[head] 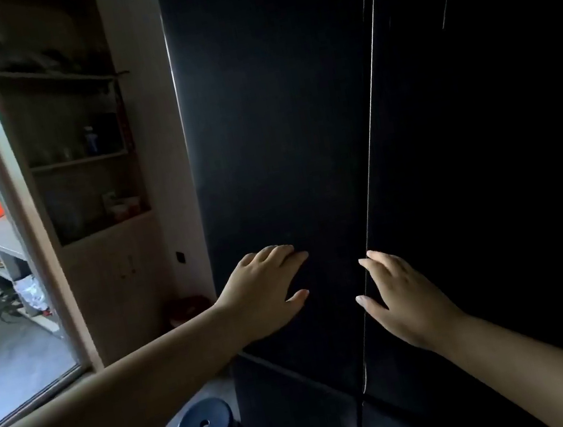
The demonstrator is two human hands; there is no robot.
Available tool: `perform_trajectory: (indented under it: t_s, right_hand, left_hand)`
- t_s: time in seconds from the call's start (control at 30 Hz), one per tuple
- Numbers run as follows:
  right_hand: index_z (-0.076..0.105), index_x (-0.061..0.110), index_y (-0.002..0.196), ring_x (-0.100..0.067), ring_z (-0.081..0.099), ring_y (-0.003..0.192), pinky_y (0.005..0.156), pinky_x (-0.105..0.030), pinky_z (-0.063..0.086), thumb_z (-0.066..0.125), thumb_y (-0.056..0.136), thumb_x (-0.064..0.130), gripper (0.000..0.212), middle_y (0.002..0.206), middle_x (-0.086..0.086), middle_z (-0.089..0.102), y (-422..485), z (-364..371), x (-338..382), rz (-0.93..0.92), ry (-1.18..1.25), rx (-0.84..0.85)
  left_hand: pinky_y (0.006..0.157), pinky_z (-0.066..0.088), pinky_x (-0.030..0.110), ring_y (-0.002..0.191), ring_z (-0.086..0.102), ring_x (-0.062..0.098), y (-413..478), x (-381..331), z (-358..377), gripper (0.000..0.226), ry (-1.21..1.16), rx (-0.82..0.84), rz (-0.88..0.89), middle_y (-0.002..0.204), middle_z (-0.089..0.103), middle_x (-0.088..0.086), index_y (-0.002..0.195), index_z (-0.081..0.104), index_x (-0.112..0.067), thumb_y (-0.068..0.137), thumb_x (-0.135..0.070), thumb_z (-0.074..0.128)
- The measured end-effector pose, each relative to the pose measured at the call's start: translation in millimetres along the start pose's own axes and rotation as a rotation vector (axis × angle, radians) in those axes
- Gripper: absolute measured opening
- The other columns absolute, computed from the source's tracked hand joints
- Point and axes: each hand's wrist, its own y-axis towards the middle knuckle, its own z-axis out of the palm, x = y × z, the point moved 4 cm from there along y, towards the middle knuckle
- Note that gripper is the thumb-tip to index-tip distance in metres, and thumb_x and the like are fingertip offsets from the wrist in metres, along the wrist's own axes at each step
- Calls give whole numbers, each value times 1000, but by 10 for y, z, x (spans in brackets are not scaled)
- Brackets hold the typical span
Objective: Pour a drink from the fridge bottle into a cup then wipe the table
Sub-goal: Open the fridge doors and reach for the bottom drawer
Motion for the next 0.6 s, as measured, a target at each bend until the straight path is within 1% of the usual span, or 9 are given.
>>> perform_trajectory:
  t_s: [0.07,0.1,0.13,0.2,0.23,0.33,0.47,0.53,0.6]
  right_hand:
    - [18,15,149,-15,8,146,116,-28,11,38,97,41,61,158,-2,11,214,107,-9,-26,-63,-45]
    - [20,13,148,-19,11,146,118,-31,14,41,96,39,62,158,-5,13,321,172,-20,-42,-144,-79]
    - [25,11,147,-22,17,145,117,-35,21,47,94,37,63,157,-9,19,415,229,1,-92,-242,-121]
    - [36,7,142,-28,31,140,109,-42,37,61,84,36,70,152,-14,31,600,400,-15,-129,-420,-143]
    - [39,6,141,-30,34,138,107,-44,39,66,80,37,74,150,-15,34,678,486,-38,-142,-488,-156]
    - [37,7,143,-30,27,141,110,-44,34,71,76,36,80,152,-15,30,850,667,-122,-115,-604,-184]
    - [22,10,149,-30,8,146,116,-45,19,60,84,34,80,158,-15,10,896,900,-309,-113,-792,-191]
    - [16,12,150,-29,6,146,116,-45,17,56,86,37,80,159,-14,8,904,942,-392,-123,-863,-202]
    - [15,13,151,-28,8,146,116,-44,17,52,89,39,76,159,-13,8,917,968,-466,-152,-920,-237]
  left_hand:
    - [111,22,27,140,26,13,168,189,187,64,-23,18,19,153,30,-4,149,27,-24,93,-50,44]
    - [111,21,27,141,25,13,256,293,308,65,-31,11,35,154,27,-3,150,26,-24,93,-50,45]
    - [112,20,27,142,23,14,331,387,423,66,-49,7,60,155,25,-2,150,24,-24,93,-49,45]
    - [114,19,30,144,20,16,452,520,703,69,-81,27,110,157,19,0,151,22,-23,92,-48,47]
    - [114,20,31,144,22,18,493,584,836,70,-85,15,132,157,20,1,151,23,-22,91,-47,49]
    - [110,28,34,139,33,22,563,722,1248,70,-131,-47,199,154,30,5,148,33,-19,87,-45,55]
    - [106,34,31,133,42,20,505,723,1800,62,-339,-52,165,146,43,3,142,42,-18,86,-41,53]
    - [101,40,30,126,49,18,400,685,2057,55,-489,-65,77,138,50,1,137,49,-17,87,-39,49]
    - [100,42,27,120,50,12,238,637,2385,44,-782,9,-120,132,53,-2,133,51,-16,92,-29,53]
